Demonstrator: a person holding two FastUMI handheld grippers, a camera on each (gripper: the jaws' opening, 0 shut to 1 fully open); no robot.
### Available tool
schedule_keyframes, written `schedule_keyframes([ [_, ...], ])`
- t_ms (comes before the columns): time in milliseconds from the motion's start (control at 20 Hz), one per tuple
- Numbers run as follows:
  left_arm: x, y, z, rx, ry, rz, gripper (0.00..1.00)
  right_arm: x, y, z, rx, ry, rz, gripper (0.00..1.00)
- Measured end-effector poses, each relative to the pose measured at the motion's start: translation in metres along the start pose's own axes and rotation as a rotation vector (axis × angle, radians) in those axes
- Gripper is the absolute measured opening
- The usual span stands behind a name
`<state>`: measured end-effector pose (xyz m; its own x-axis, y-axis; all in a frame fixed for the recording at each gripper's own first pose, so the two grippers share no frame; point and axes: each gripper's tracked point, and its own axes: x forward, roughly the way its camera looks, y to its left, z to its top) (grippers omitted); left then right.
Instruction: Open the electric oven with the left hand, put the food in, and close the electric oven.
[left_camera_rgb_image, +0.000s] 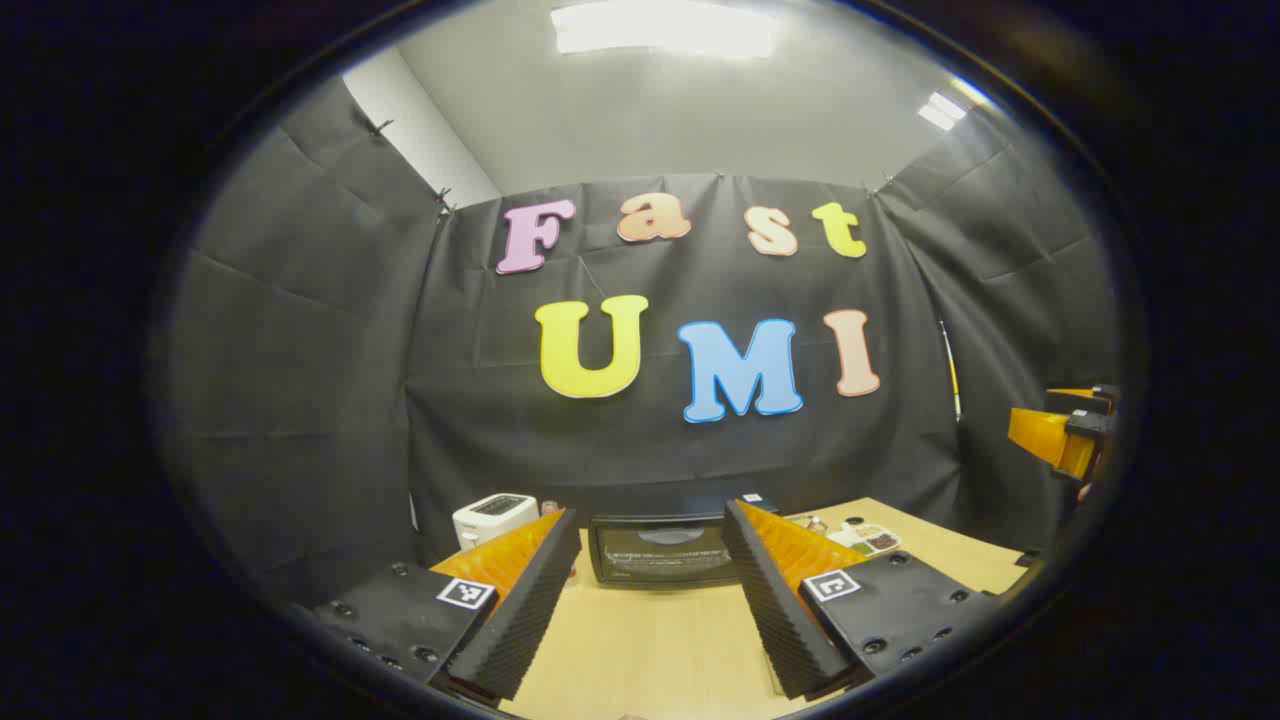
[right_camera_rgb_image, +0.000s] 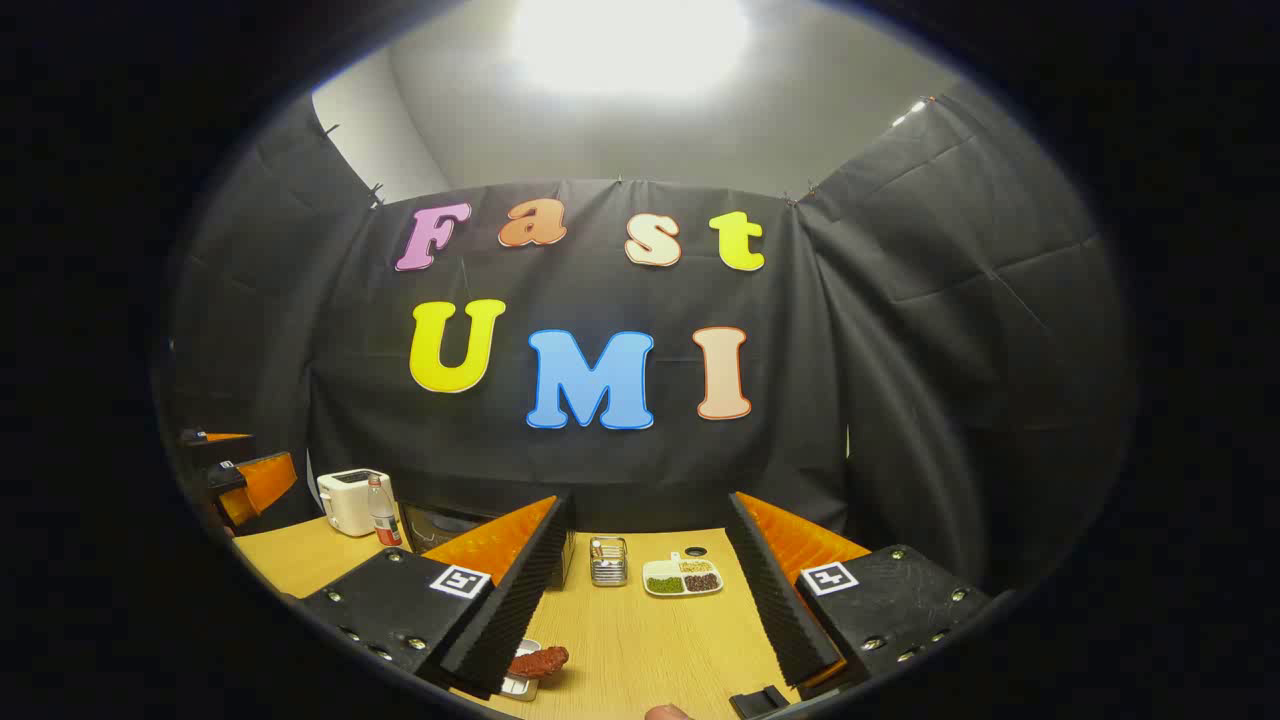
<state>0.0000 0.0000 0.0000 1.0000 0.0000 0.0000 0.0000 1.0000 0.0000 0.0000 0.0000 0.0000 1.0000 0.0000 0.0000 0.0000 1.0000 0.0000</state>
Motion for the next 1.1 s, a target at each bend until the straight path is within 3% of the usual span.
schedule_keyframes([
  [750,0.000,-0.028,0.009,0.014,-0.015,0.010,1.00,0.007,-0.014,-0.006,-0.007,-0.005,0.032,0.97],
  [1100,0.019,-0.033,0.007,-0.006,-0.027,0.057,1.00,0.011,-0.026,-0.029,-0.003,0.006,0.071,0.97],
])
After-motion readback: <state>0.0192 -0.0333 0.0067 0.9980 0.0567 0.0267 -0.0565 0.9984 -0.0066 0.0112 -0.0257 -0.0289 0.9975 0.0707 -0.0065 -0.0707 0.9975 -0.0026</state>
